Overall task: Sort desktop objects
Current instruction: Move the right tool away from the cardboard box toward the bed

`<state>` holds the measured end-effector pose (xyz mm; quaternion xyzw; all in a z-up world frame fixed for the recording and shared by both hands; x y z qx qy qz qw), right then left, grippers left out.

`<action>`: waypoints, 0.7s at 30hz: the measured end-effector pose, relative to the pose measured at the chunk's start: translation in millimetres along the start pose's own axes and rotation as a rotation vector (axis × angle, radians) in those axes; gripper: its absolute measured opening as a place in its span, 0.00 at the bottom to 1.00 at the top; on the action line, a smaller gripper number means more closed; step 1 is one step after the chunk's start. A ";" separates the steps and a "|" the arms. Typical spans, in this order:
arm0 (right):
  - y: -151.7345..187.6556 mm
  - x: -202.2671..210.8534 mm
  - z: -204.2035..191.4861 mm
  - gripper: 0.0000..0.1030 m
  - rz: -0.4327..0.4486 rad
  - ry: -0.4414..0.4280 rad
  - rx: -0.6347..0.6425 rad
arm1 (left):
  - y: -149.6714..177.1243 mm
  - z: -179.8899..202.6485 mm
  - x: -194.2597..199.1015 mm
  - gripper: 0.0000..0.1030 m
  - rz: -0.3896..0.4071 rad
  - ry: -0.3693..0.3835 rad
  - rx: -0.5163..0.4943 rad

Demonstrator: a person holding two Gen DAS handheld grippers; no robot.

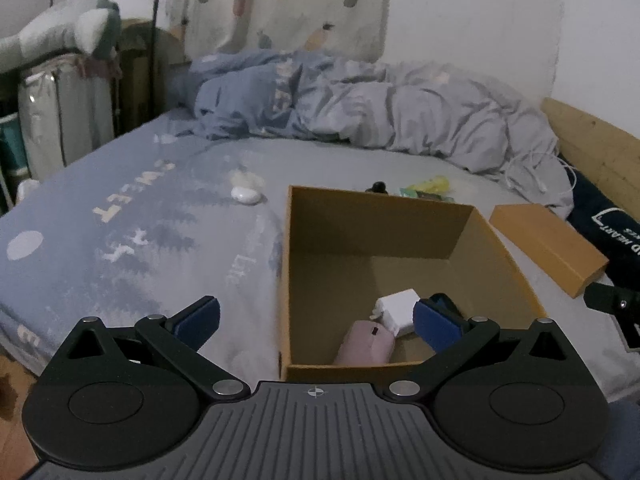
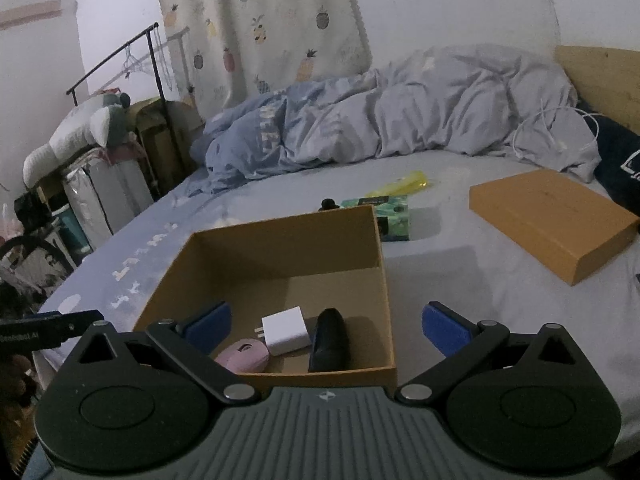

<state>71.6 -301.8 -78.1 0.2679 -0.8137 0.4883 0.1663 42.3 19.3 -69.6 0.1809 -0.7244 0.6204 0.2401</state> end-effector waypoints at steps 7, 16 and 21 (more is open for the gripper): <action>2.9 -4.6 0.8 1.00 -0.017 0.005 0.012 | 4.7 -7.2 -16.8 1.00 -0.033 -0.016 0.023; 8.0 -12.2 -12.0 1.00 -0.041 -0.040 0.065 | 8.1 -17.1 -38.2 1.00 -0.087 -0.006 0.064; 8.8 -20.3 -26.7 1.00 -0.070 -0.081 0.093 | 5.6 -23.4 -45.5 1.00 -0.101 -0.005 0.097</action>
Point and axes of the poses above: each gripper's, at about its wrist camera, not at the fingertips, and x roughly against the way its jaws point, z to its right, y to its underside, the point moved 4 cm from there along -x, roughly the way its jaws point, and after that the axes turned 14 degrees about -x, right-handed, at the moved point
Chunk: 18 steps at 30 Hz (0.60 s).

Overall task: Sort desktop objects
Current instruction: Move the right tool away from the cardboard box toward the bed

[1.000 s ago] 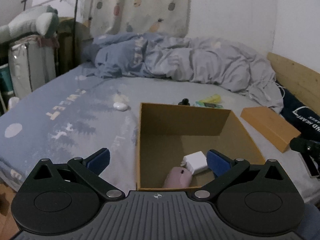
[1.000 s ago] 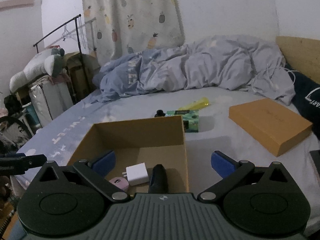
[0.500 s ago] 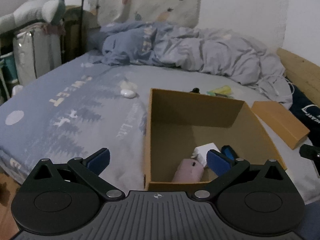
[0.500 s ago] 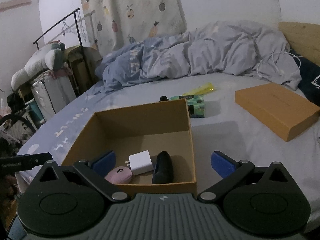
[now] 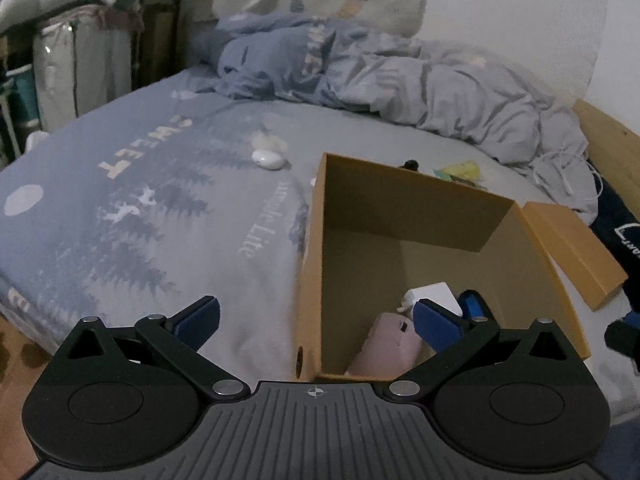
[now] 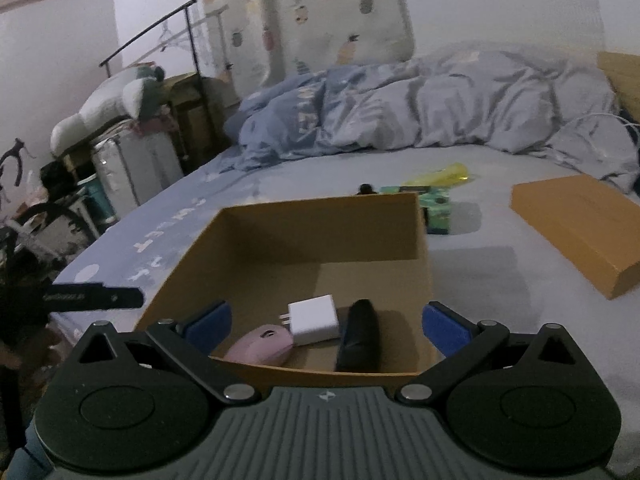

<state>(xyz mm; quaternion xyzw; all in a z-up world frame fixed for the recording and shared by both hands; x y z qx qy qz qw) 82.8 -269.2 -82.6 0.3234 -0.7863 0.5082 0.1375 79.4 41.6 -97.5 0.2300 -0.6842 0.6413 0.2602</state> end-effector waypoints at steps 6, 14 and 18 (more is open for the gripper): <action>-7.8 -10.0 -13.0 1.00 -0.018 -0.026 0.012 | -17.4 -4.8 -6.3 1.00 -0.002 0.028 -0.006; -42.3 -24.2 -32.2 1.00 -0.023 -0.082 0.027 | -48.8 -20.3 -11.5 1.00 0.019 0.014 -0.002; -66.4 -34.9 -50.4 1.00 -0.028 -0.125 0.066 | -67.5 -31.5 -12.7 1.00 0.019 -0.027 0.010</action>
Point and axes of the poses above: each gripper's, at about its wrist camera, not at the fingertips, and x roughly against the way its jaws point, z to its right, y to its underside, the point moved 4 cm from there along -x, roughly the way its jaws point, and after that the axes turned 14 degrees about -x, right-handed, at the moved point
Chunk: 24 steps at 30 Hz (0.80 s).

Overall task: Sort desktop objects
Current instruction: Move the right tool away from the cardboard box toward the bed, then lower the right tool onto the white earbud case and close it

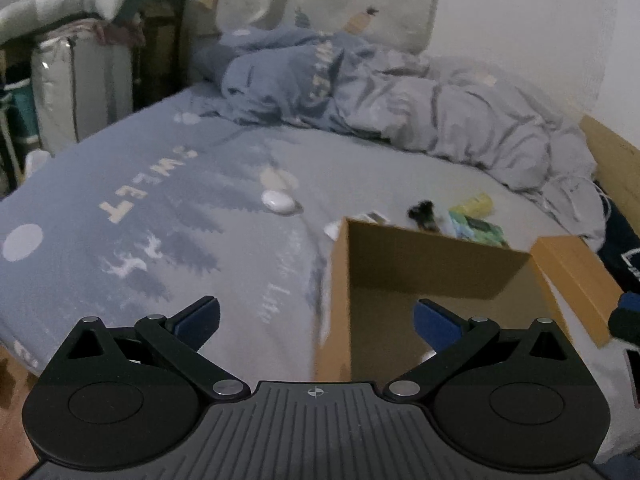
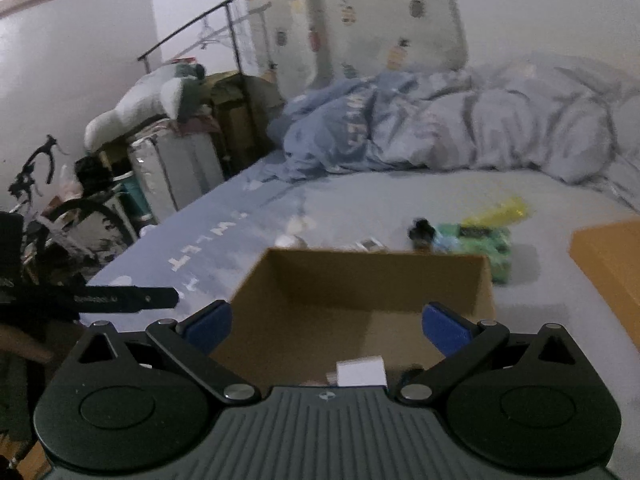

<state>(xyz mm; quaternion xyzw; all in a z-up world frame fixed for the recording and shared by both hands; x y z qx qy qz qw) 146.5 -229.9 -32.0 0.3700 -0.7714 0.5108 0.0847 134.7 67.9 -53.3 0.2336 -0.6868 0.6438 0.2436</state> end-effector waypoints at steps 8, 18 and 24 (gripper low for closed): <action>-76.5 -18.1 -39.9 1.00 -0.006 -0.113 0.024 | -61.9 -32.2 9.7 1.00 0.021 -0.009 0.051; -164.8 -46.0 -81.8 1.00 0.044 -0.224 0.123 | -167.4 -67.2 21.0 1.00 0.148 -0.096 0.050; -173.7 -91.7 -86.0 1.00 0.002 -0.248 0.202 | -184.6 -71.9 -24.5 1.00 0.122 -0.150 0.071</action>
Point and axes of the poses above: each gripper's, at about its wrist camera, not at the fingertips, and x roughly against the way its jaws point, z to its right, y to its underside, the point moved 4 cm from there along -x, roughly the way its jaws point, and after that the axes turned 14 degrees about -x, right-handed, at the moved point
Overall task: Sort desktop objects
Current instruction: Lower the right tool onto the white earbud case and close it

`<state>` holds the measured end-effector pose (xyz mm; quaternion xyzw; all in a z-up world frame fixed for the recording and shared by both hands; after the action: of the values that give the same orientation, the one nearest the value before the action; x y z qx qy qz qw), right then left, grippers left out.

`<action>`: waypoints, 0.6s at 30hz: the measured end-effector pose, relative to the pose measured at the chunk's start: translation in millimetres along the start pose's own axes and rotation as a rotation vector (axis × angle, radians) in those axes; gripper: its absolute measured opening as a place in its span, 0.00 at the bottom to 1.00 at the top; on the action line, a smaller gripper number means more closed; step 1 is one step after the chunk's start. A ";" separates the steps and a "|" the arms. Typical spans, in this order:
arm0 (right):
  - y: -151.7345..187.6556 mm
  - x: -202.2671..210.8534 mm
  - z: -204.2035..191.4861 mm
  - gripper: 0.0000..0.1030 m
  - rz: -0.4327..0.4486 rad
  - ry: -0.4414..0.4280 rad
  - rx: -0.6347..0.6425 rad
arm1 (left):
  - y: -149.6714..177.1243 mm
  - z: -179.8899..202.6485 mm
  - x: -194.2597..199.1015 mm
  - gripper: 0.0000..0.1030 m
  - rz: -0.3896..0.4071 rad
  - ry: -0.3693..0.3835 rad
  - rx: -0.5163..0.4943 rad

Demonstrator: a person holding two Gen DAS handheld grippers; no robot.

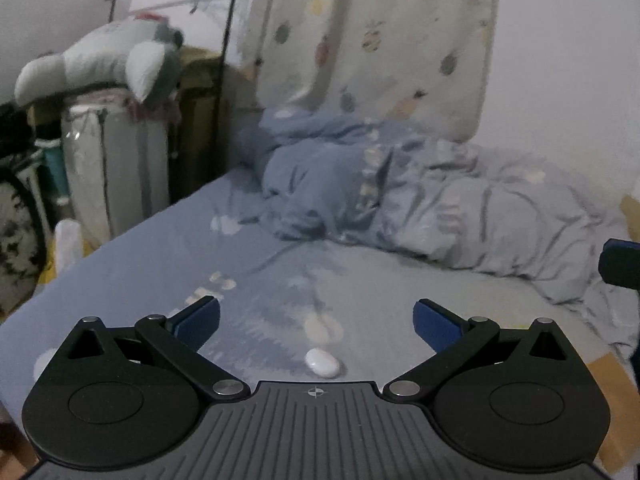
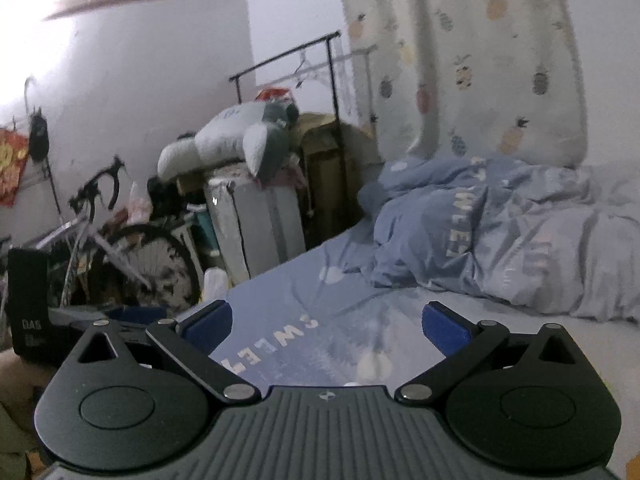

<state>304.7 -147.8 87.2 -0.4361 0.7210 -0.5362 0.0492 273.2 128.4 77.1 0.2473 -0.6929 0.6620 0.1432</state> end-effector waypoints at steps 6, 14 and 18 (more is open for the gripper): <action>9.5 -65.1 20.8 1.00 -0.109 -0.007 0.058 | 38.0 -0.3 -60.3 1.00 -0.120 -0.039 0.002; 34.4 -148.1 45.0 1.00 -0.247 -0.031 0.093 | 86.4 -21.9 -116.0 1.00 -0.221 -0.107 0.024; 46.6 -182.9 45.7 1.00 -0.315 -0.044 0.140 | 98.2 -33.4 -136.4 1.00 -0.238 -0.131 0.041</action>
<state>414.9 -54.5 -42.6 -0.5510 0.6031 -0.5767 0.0106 330.8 182.4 -75.0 0.3734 -0.6527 0.6368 0.1703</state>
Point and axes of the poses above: each gripper's, at about its wrist camera, not at the fingertips, and x roughly against the way its jaws point, z to its right, y to its underside, the point moved 4 cm from there along -x, roughly the way its jaws point, and after that the axes turned 14 degrees about -x, right-handed, at the moved point
